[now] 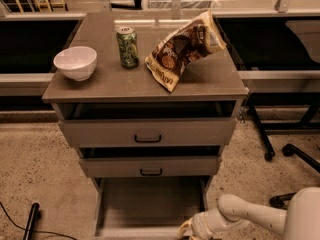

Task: Open bottom drawer

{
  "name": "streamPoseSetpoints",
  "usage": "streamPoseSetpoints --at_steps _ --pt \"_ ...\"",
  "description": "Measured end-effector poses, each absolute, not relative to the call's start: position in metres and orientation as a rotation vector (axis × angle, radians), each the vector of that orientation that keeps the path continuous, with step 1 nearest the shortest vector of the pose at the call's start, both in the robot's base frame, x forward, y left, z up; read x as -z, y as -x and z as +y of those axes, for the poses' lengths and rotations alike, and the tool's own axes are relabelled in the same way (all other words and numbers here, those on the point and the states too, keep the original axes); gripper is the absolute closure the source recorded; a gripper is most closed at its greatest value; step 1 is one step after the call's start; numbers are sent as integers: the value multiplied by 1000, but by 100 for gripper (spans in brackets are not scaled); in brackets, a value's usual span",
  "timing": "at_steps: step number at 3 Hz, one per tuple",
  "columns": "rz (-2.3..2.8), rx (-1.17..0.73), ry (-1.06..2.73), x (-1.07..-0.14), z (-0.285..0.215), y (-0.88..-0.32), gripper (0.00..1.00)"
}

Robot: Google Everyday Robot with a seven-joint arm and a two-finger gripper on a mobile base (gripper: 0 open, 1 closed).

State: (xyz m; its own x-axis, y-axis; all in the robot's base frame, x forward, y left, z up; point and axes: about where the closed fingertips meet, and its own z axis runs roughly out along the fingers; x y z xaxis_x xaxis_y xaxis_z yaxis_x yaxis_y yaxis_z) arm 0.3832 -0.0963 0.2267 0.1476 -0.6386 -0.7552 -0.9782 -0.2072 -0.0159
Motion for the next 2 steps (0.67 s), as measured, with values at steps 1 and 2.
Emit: streamPoseSetpoints --at_steps 1,2 --pt "1442 -818 1942 -258 -86 -385 17" --pt "1436 -817 1944 -260 -85 -385 0"
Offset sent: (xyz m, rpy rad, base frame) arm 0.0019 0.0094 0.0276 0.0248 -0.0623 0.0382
